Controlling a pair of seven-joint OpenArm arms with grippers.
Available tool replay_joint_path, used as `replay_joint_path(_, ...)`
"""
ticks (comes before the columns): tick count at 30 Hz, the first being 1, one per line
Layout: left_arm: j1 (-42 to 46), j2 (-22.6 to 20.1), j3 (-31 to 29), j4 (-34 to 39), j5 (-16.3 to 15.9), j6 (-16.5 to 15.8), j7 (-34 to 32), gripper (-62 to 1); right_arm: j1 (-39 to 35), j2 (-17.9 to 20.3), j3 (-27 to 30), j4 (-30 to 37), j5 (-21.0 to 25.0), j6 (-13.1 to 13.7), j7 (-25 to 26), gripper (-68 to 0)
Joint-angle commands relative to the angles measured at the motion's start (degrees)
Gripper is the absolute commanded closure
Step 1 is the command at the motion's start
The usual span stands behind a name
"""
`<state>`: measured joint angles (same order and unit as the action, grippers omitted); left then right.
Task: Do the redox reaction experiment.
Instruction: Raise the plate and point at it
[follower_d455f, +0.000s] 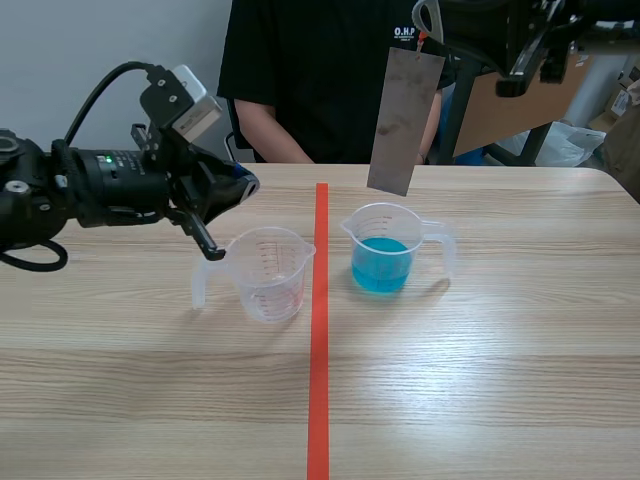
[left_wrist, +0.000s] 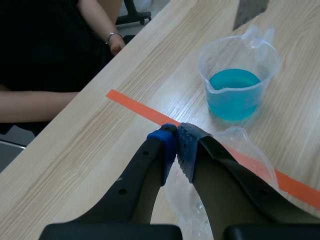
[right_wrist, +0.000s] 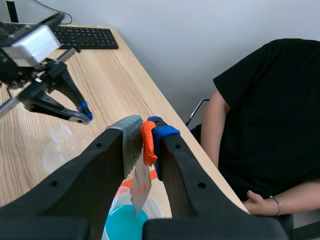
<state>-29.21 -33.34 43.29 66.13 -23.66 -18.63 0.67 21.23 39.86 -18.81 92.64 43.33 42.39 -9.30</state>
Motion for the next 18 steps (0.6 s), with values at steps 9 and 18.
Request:
replay_joint_path(9,-6.78,8.57,4.44,-7.19,2.27,-0.15,-0.87,-2.7,1.18,0.76,0.90,0.81,0.85,0.33,0.37,-1.5)
replay_joint_path(18,-9.94,14.21,6.58,-12.90,2.32,-0.13,-1.07,-2.7,-0.17,0.74,0.90,0.81,0.85,0.33,0.42,-1.5)
